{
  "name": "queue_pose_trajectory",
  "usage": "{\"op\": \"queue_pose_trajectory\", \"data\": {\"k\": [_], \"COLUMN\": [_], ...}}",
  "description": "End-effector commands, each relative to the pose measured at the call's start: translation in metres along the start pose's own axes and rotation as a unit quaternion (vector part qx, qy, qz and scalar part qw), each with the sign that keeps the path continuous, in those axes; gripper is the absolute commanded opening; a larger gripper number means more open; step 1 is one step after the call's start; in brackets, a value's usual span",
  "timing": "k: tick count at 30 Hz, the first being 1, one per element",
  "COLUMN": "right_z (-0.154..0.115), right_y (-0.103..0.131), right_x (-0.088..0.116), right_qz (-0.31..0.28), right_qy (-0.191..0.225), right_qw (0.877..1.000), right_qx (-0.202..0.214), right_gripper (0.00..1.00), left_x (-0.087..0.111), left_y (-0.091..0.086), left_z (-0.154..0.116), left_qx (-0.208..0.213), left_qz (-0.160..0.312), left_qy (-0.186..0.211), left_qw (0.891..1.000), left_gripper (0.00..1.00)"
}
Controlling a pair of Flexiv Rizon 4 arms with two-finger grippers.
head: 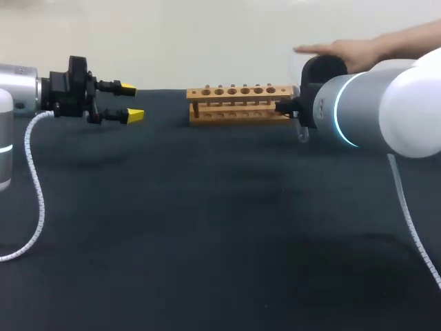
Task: Grasp the test tube, adjust it, and insert it.
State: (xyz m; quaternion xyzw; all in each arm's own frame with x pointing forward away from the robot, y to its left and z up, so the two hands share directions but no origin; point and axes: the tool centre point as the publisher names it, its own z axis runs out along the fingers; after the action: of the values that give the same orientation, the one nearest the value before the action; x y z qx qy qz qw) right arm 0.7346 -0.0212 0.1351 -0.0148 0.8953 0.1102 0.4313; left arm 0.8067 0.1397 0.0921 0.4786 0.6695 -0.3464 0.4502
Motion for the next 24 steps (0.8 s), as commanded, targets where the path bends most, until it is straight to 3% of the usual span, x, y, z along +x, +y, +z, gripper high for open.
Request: {"op": "queue_pose_trajectory", "data": {"k": [1,8,24], "right_z": [-0.001,-0.001,0.058], "right_y": [0.0,0.0,0.014], "right_x": [0.001,0.001,0.003], "right_qz": [0.0,0.0,-0.02], "right_qy": [-0.002,-0.002,0.011], "right_qw": [1.0,1.0,1.0], "right_qx": [0.0,0.0,0.016], "right_gripper": [0.0,0.0,0.0], "left_x": [0.001,0.001,0.001], "left_y": [-0.001,-0.001,-0.001], "left_z": [0.0,0.0,0.0], "left_qx": [-0.001,-0.001,-0.001], "left_qz": [0.001,0.001,0.001], "left_qy": [-0.002,-0.002,-0.002], "left_qw": [1.0,1.0,1.0], "left_gripper": [1.0,1.0,1.0]}}
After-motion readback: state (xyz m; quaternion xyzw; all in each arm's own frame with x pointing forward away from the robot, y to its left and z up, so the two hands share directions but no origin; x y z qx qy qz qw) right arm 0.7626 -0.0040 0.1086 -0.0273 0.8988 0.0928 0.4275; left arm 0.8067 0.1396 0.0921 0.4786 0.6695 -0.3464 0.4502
